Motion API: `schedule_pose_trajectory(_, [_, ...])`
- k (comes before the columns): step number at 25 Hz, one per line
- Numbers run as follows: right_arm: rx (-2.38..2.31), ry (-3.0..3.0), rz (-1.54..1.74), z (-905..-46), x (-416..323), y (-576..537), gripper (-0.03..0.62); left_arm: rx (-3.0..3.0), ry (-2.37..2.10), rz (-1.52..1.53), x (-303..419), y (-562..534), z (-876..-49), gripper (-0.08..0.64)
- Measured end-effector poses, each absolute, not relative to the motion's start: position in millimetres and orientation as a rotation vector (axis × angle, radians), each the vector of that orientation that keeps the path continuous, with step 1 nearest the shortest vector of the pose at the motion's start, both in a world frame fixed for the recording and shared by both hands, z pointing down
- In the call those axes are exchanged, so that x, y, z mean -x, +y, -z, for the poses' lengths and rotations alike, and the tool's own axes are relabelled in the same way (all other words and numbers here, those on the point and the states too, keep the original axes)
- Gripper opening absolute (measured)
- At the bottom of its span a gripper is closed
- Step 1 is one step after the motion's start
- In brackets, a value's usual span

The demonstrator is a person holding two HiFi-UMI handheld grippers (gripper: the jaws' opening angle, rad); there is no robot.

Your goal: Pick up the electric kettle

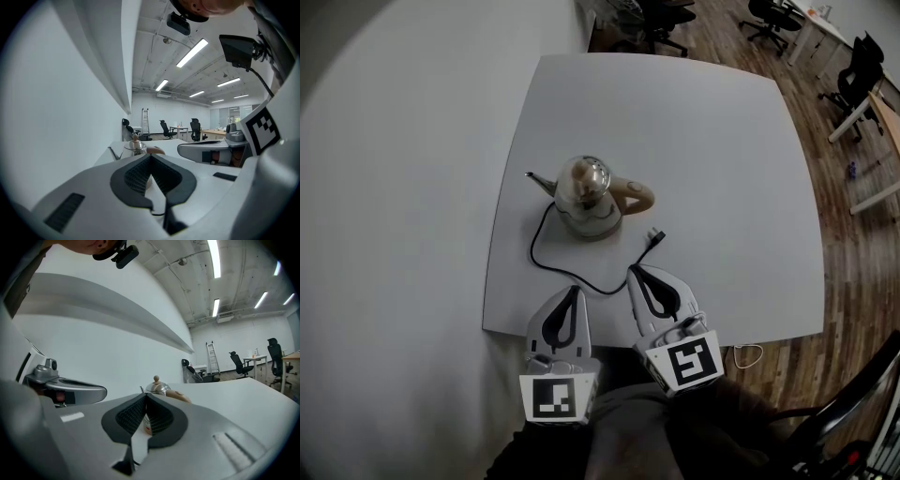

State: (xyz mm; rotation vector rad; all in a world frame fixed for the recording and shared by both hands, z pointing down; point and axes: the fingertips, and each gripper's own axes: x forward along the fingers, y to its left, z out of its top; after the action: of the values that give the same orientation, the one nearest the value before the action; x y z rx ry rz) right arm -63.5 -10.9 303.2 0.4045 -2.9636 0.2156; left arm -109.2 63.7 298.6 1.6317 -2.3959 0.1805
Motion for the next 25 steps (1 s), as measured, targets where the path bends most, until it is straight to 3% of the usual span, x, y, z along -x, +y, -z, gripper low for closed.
schedule_pose_trajectory(14, [-0.313,-2.966,-0.269,-323.3,116.9,-61.3,0.003,-1.551,-2.404,-0.210,156.1,13.5,-316.7,0.000])
schedule_pose_trajectory(25, [-0.504,-2.941,-0.210,-353.3,149.4,-65.4,0.003,-1.681,-2.356,-0.132,209.8,5.9,-344.6,0.000])
